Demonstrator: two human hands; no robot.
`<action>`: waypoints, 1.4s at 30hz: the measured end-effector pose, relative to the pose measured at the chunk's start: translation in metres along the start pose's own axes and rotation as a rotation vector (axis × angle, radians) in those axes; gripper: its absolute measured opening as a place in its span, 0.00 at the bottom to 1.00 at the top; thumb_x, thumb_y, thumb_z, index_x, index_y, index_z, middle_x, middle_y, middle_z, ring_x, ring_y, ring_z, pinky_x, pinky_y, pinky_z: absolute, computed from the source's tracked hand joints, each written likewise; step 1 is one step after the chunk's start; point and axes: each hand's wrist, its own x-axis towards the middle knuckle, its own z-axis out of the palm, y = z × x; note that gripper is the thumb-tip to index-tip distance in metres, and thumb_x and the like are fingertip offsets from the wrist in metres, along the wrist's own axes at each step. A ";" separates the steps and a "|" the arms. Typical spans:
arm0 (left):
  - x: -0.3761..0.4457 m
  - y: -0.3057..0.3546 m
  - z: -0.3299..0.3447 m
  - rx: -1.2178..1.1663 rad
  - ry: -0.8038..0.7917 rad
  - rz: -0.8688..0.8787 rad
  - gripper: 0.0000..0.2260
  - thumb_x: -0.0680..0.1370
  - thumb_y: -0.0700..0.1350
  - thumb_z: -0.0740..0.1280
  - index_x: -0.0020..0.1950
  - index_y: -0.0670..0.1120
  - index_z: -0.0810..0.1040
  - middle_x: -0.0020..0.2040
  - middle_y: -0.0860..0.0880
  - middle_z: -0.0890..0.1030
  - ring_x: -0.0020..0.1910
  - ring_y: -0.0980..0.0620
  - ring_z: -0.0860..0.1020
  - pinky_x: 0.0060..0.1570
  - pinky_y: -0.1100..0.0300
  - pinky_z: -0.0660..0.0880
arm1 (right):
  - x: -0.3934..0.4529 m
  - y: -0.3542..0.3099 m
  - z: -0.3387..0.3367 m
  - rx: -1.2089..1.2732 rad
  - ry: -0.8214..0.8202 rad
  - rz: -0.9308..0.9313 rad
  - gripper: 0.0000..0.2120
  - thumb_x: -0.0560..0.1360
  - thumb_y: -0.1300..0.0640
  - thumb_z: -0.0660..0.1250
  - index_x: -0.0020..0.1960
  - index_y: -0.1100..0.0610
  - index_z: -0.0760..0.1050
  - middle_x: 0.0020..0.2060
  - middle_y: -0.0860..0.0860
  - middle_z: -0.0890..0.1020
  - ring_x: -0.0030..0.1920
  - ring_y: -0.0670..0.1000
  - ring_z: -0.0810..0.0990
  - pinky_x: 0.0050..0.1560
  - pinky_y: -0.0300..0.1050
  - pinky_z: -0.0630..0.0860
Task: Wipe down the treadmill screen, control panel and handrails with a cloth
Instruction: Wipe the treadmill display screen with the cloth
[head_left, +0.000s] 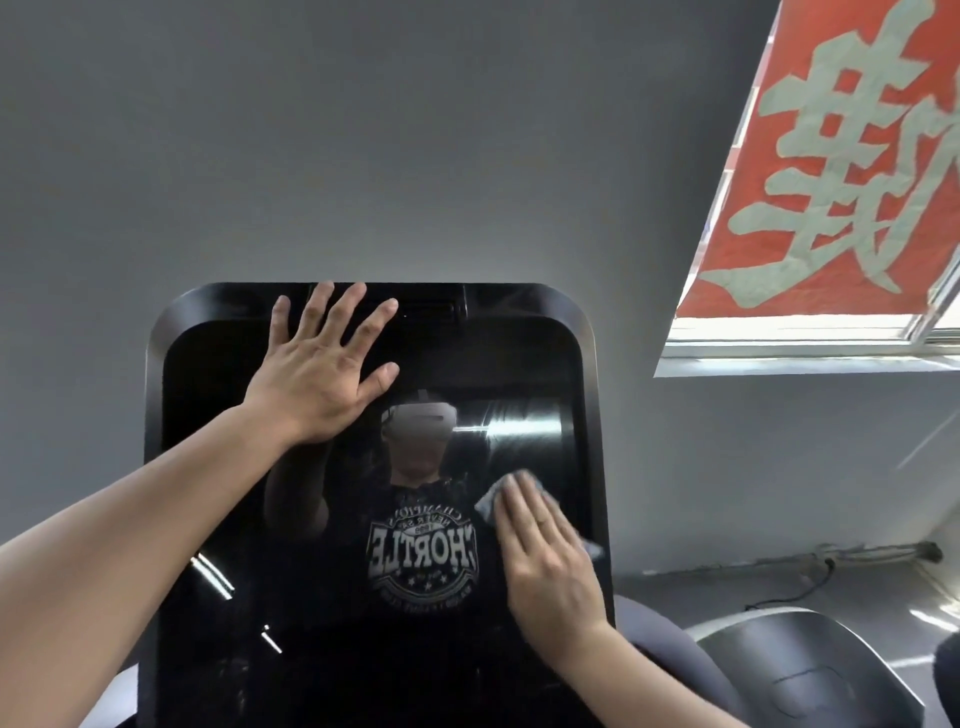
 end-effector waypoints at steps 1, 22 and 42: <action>0.000 0.000 0.000 -0.005 0.001 0.001 0.33 0.82 0.70 0.46 0.84 0.63 0.39 0.86 0.49 0.44 0.84 0.44 0.39 0.79 0.36 0.37 | -0.006 0.012 -0.001 -0.023 -0.013 -0.077 0.25 0.79 0.65 0.55 0.75 0.65 0.73 0.76 0.62 0.72 0.79 0.61 0.68 0.76 0.59 0.68; 0.000 0.003 0.000 -0.014 0.024 -0.016 0.33 0.82 0.69 0.50 0.84 0.63 0.43 0.86 0.49 0.47 0.84 0.44 0.41 0.79 0.36 0.38 | -0.004 0.030 -0.003 0.027 -0.024 0.011 0.29 0.77 0.62 0.59 0.78 0.63 0.69 0.79 0.59 0.66 0.81 0.59 0.63 0.80 0.59 0.61; 0.000 0.001 -0.006 -0.020 -0.032 -0.011 0.33 0.82 0.69 0.51 0.83 0.64 0.40 0.86 0.50 0.43 0.84 0.45 0.38 0.79 0.35 0.37 | -0.023 0.032 -0.005 0.128 -0.045 0.029 0.27 0.77 0.62 0.58 0.76 0.61 0.74 0.78 0.55 0.70 0.80 0.56 0.67 0.78 0.58 0.65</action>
